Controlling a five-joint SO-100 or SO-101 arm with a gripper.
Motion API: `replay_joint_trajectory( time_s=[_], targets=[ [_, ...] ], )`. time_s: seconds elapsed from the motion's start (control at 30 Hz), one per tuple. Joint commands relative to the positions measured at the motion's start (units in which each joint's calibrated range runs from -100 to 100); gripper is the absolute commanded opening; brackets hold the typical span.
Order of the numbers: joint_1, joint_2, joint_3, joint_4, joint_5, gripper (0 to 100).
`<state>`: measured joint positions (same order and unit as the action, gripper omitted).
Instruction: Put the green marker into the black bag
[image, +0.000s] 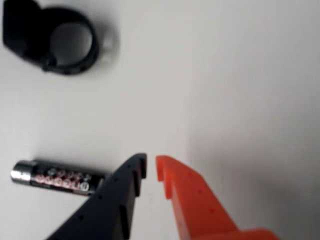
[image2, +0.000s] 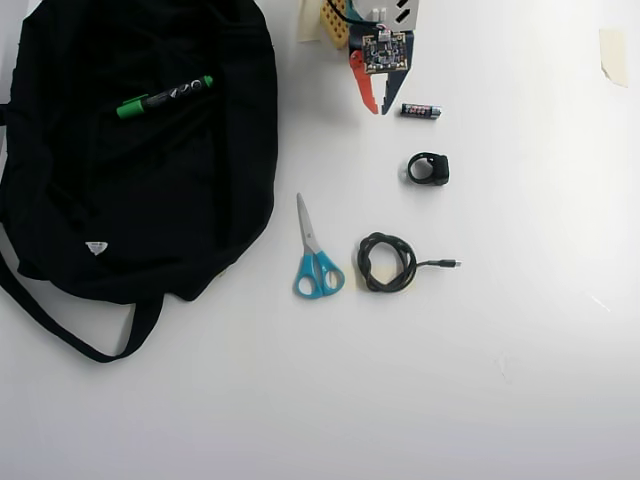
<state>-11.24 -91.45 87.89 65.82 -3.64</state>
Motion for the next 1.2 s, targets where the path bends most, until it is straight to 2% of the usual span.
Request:
replay_joint_trajectory(
  time_s=[0.0, 0.07, 0.33, 1.17],
  targets=[
    [0.1, -7.8, 2.7, 6.2, 0.3, 2],
    [0.7, -8.2, 3.0, 8.7, 0.3, 2],
    [0.5, -8.2, 9.7, 7.9, 0.2, 2],
    [1.0, -8.2, 11.4, 5.8, 0.3, 2]
  ],
)
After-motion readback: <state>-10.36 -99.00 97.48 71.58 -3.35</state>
